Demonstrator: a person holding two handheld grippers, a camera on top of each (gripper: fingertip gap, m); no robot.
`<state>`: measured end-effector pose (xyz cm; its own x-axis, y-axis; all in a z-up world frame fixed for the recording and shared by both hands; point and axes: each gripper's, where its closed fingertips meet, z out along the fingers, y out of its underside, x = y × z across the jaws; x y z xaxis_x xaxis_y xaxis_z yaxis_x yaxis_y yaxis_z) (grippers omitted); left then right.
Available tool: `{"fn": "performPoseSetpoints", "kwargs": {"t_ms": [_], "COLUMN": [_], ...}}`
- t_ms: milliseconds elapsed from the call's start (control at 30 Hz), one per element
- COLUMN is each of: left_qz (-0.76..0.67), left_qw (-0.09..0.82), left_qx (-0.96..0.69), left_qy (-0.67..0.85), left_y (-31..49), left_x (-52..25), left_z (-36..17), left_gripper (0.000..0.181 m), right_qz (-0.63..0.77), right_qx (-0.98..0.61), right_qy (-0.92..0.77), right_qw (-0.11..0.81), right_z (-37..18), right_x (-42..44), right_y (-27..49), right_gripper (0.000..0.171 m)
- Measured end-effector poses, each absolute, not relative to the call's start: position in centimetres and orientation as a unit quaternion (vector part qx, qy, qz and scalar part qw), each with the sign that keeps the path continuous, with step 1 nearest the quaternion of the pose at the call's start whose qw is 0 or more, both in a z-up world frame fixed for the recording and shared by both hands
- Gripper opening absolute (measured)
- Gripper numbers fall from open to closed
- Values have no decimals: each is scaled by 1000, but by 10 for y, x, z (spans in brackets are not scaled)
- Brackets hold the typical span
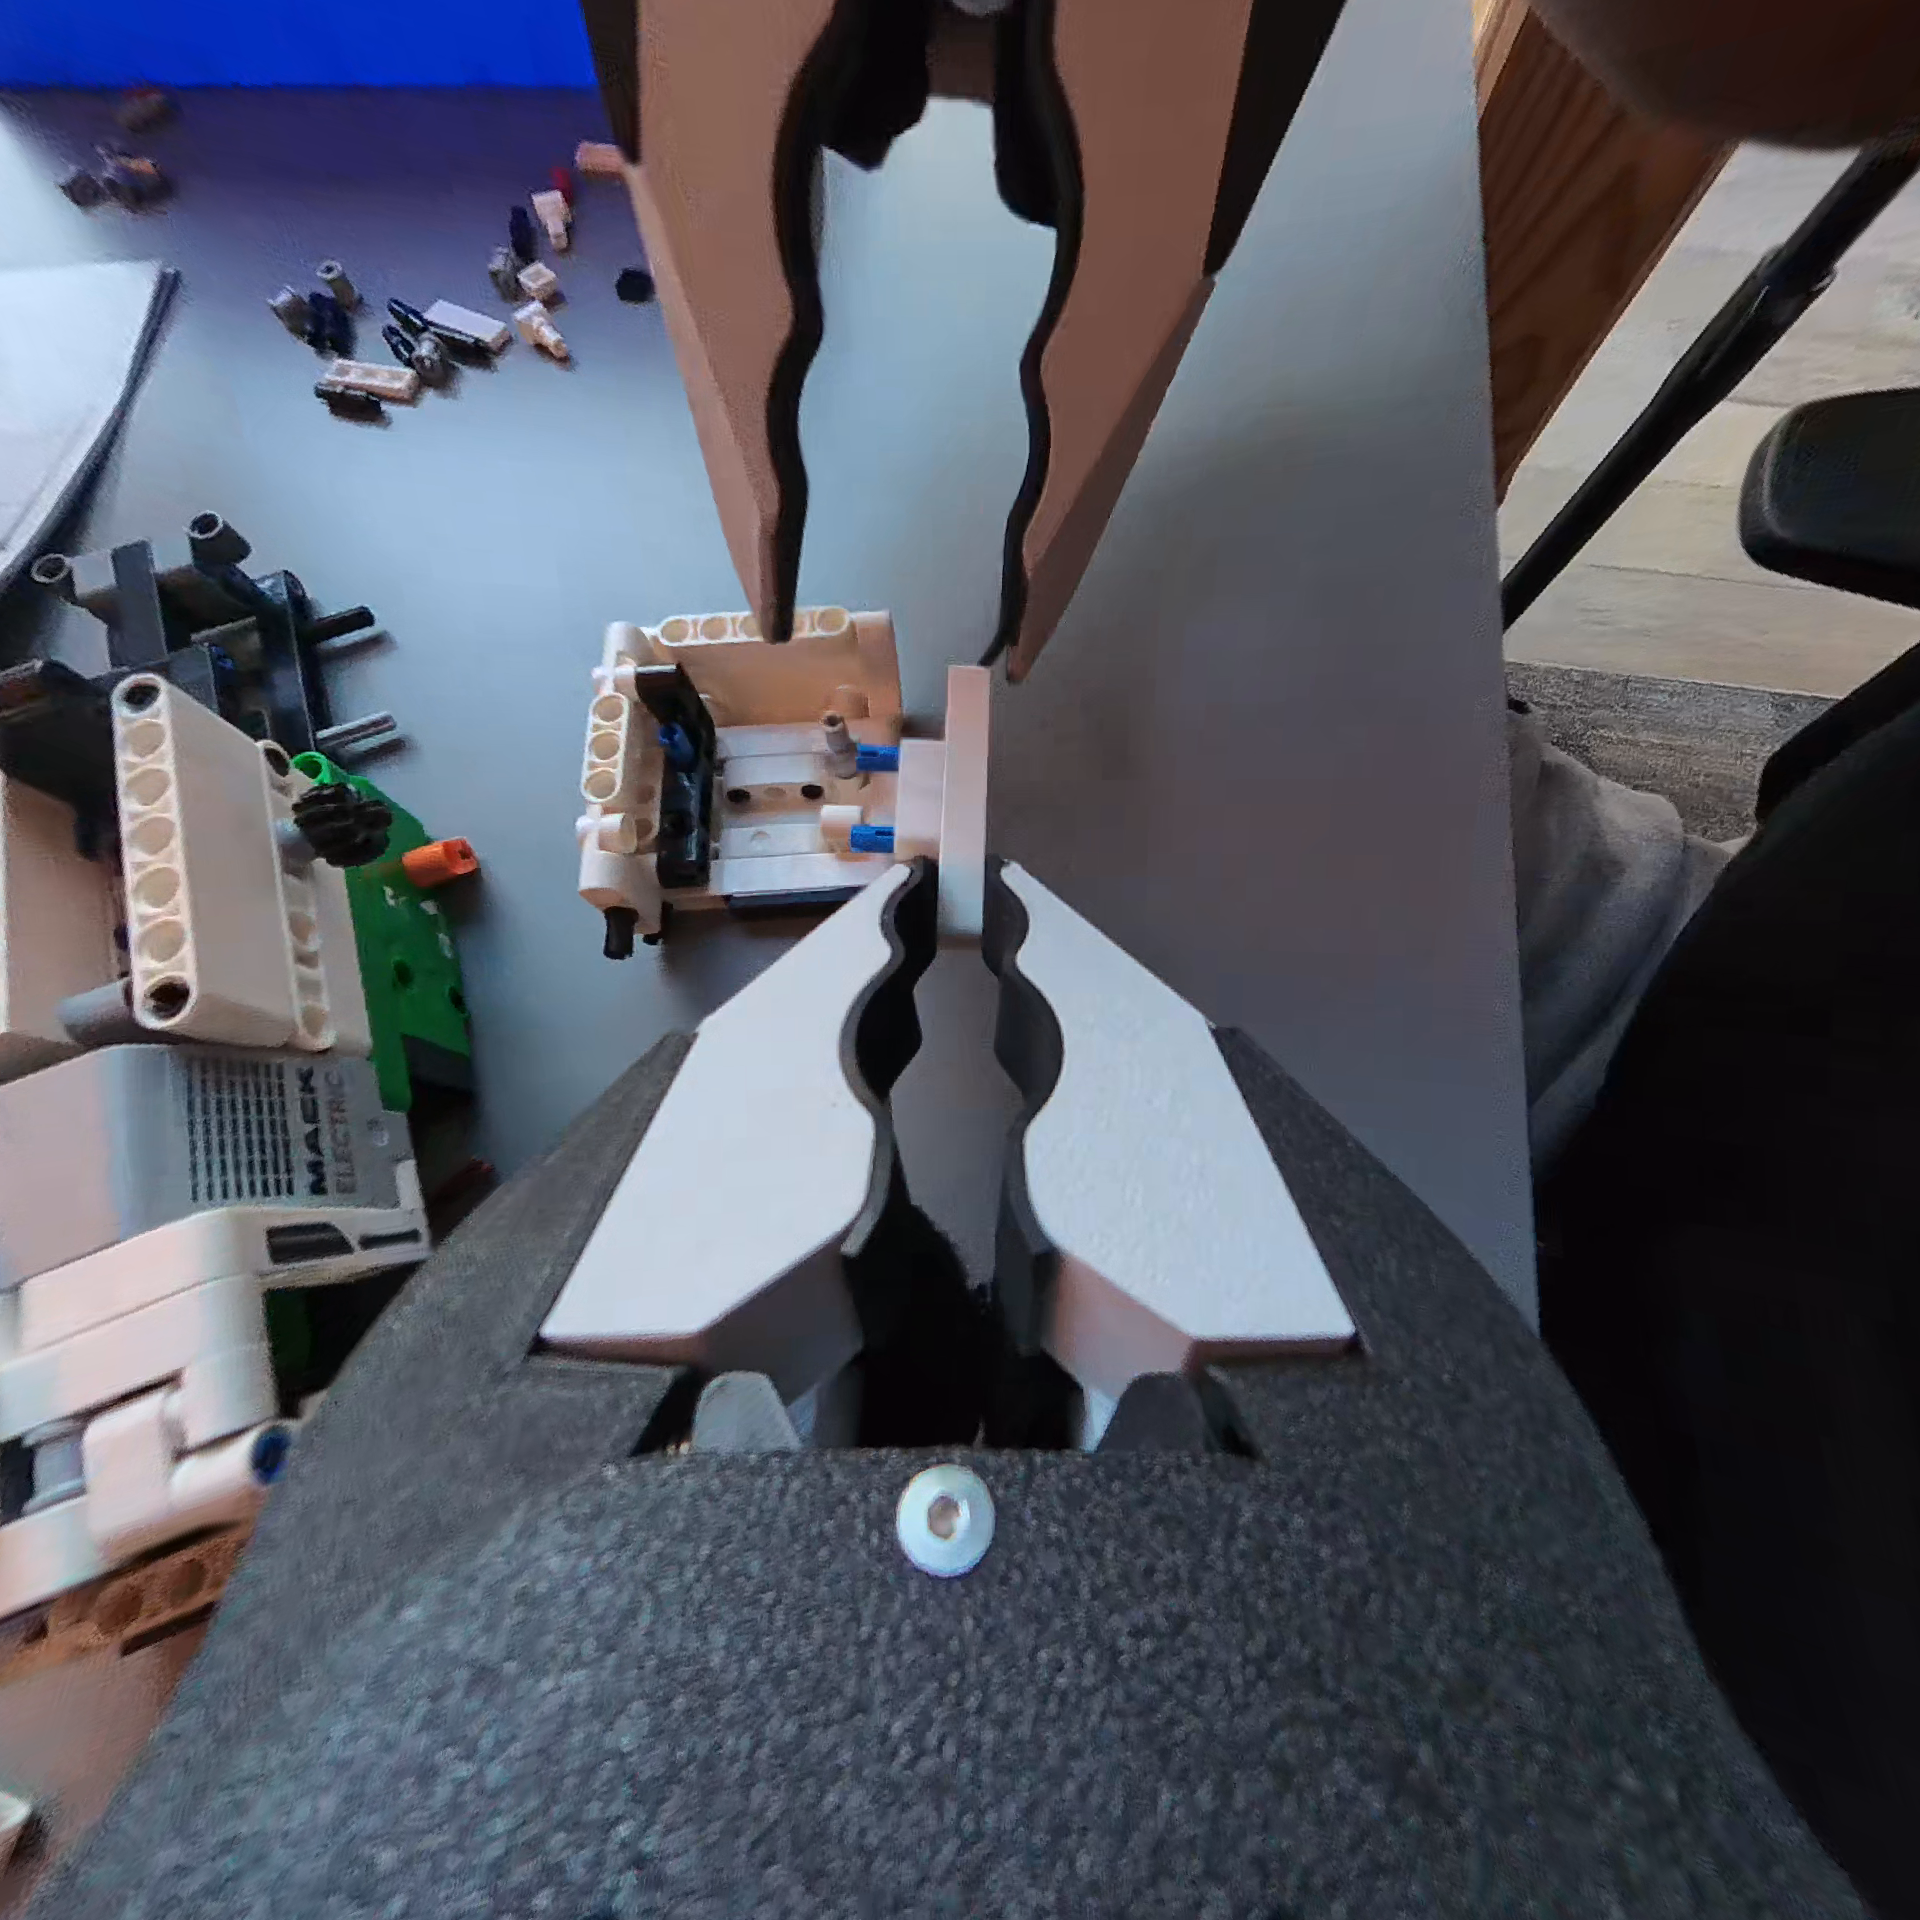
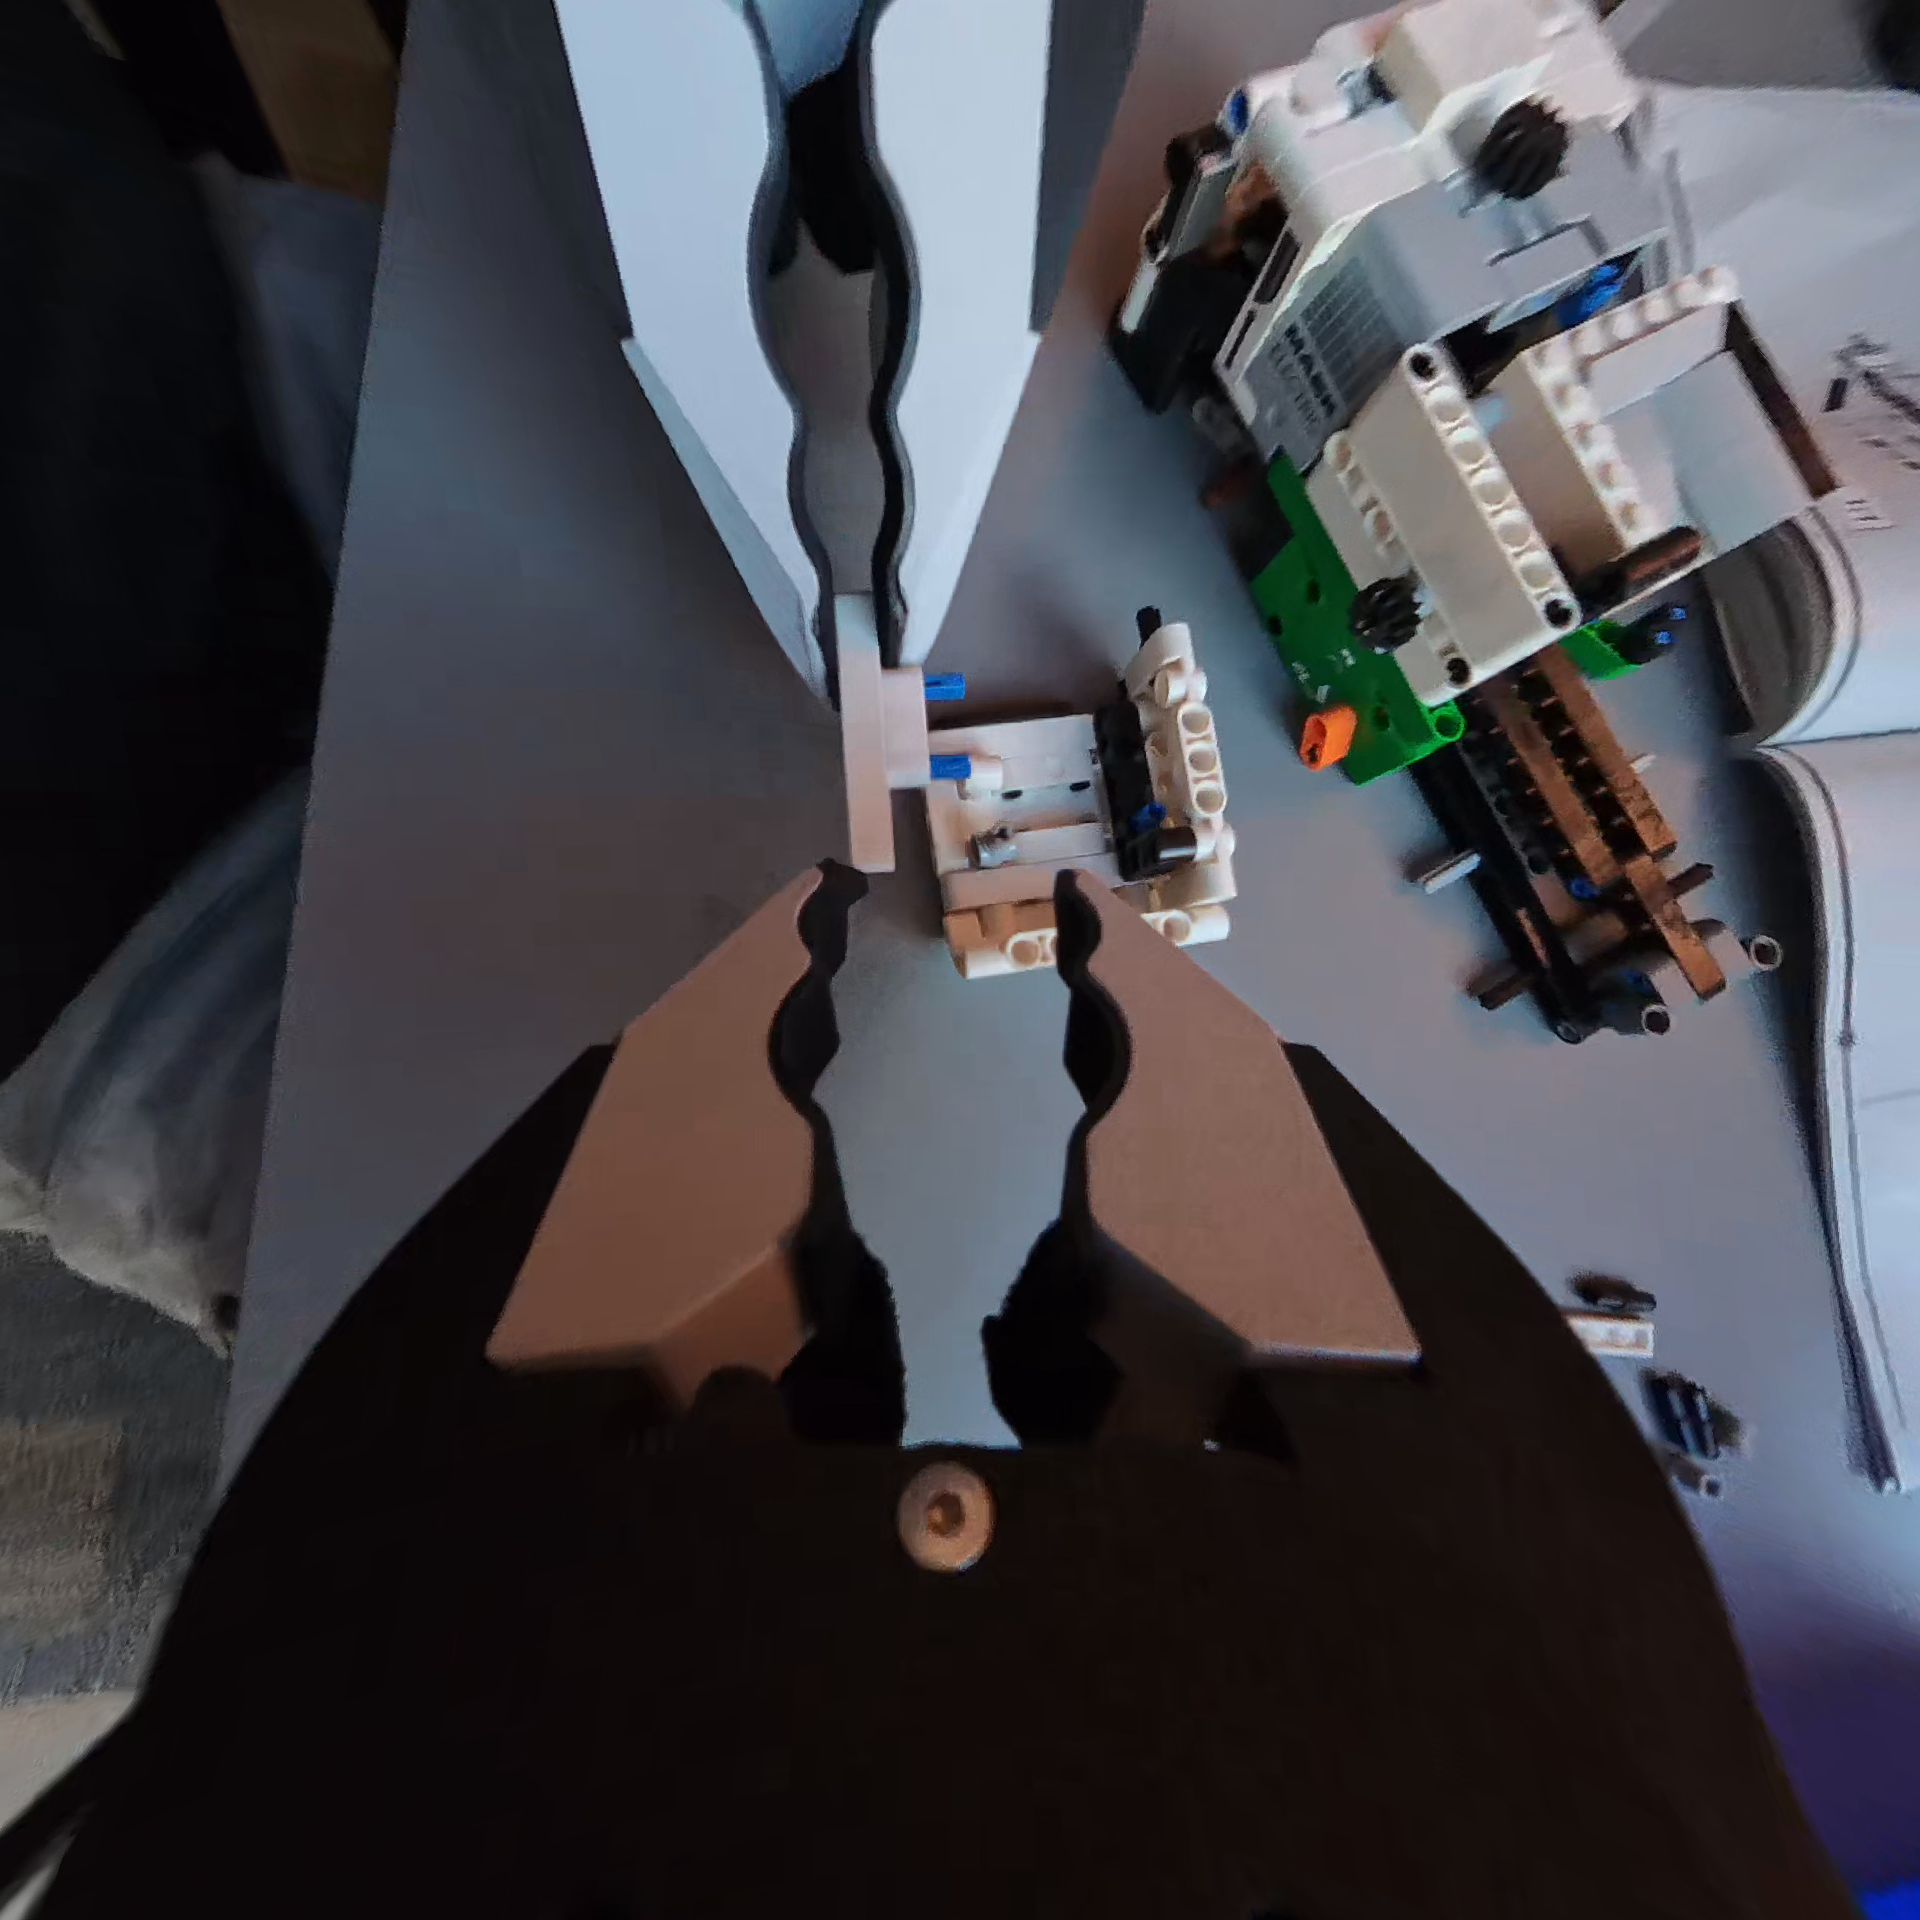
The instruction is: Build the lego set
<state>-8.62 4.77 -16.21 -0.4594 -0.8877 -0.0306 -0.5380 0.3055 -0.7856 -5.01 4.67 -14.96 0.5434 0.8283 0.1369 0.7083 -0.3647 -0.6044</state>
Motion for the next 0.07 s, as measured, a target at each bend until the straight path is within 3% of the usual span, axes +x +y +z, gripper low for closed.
{"fn": "performPoseSetpoints", "kwargs": {"t_ms": [67], "left_qz": [-362], "left_qw": [222], "left_qx": [-462], "left_qy": [779], "left_y": [47], "left_x": [-86], "left_z": [-165], "left_gripper": [8], "right_qz": [101], "right_qx": [-812], "right_qy": [-491], "right_qw": [299], "right_z": [-153], "right_x": [-50], "right_y": [49], "right_gripper": [44]}}
